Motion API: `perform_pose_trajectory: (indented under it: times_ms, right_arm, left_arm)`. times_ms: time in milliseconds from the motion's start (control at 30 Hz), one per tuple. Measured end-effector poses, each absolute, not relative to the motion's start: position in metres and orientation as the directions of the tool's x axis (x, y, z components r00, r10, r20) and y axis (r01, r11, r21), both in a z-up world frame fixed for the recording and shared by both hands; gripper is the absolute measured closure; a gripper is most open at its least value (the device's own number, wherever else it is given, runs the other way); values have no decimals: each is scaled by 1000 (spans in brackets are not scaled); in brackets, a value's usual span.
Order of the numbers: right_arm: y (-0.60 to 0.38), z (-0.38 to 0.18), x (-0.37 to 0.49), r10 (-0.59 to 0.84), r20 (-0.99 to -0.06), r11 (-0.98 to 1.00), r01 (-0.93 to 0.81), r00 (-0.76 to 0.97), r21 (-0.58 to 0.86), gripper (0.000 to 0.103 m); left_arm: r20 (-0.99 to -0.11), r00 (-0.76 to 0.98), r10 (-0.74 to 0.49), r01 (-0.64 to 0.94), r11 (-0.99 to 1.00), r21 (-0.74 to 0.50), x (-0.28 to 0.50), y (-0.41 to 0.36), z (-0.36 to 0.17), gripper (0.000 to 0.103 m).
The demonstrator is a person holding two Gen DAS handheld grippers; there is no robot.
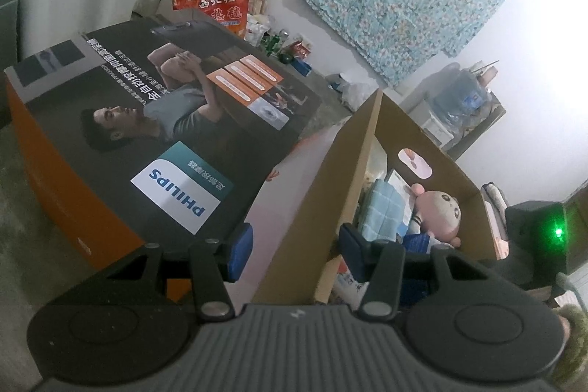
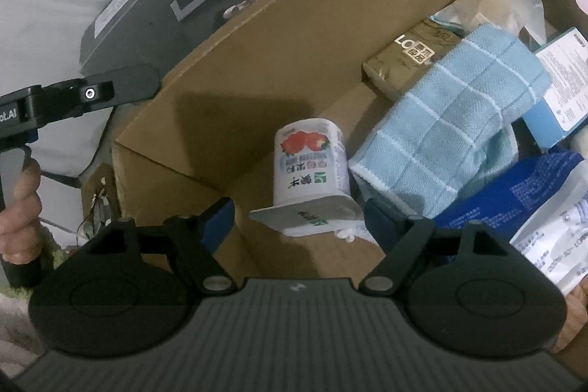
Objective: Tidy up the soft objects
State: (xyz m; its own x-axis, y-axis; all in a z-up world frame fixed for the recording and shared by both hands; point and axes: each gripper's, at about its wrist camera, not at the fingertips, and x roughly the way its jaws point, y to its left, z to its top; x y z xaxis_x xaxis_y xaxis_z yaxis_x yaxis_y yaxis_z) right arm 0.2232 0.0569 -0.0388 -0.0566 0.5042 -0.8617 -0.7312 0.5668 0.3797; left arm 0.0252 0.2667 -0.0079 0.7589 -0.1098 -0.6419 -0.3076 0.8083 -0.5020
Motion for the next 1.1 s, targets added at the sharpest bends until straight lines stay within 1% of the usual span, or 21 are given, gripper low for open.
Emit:
perform_pose_trajectory:
  times_ms: [67,100,167,300,400,467,500,533,600,667,900,967,1033,1100]
  right_arm:
    - [55,-42,223,509,-860,576,-725,-44,379,28]
    - [53,-43,223,511,-859,581,-722,-35,375,32]
    - [49,-43,224,520,-853,586,-713,-34,386,32]
    - [46,-35,227,528,-849,605,-694,-17,390,38]
    - [45,-25,234,532,-847,628,-666,-9,402,39]
    - [48,-17,239,529,-848,643,-656,7,395,43]
    - [49,-14,242,539,-842,641,-649,-1,411,69]
    - [51,-11,248,543,-840,653,-626,-7,427,75]
    - [54,-5,254,547,-837,662,-614,4,430,76]
    - [59,-2,260,538,-842,676,-619,43,401,76]
    - [67,-8,266,587,-809,646,-614,21,453,74]
    - [63,-5,264,595,-804,626,-639,19,448,69]
    - [56,-2,262,584,-811,627,-656,39,420,51]
    - [46,-2,263,576,-816,647,-632,39,426,44]
  left_arm:
    - [-643,758,-109,-309,808,-501,25,266,-8,51]
    - [-644,758,-109,-310,808,-501,25,266,-8,51]
    - [-643,758,-108,-308,809,-500,25,266,-7,51]
    - [-642,759,-107,-309,809,-501,25,266,-7,51]
    - [-641,760,-110,-308,808,-503,25,266,-8,51]
    - [-641,759,-111,-308,807,-504,25,267,-7,51]
    - [-641,759,-111,-308,807,-505,25,267,-8,51]
    - [-640,760,-112,-307,806,-506,25,267,-8,51]
    - [-641,760,-111,-308,807,-505,25,267,-8,51]
    - [-641,759,-110,-311,804,-506,26,267,-8,51]
    - [-641,759,-112,-313,801,-510,24,266,-8,51]
    - [-641,759,-112,-313,801,-511,24,267,-9,51]
    - [-640,760,-114,-312,799,-513,24,266,-9,51]
    - [-637,762,-117,-308,800,-515,23,265,-9,51]
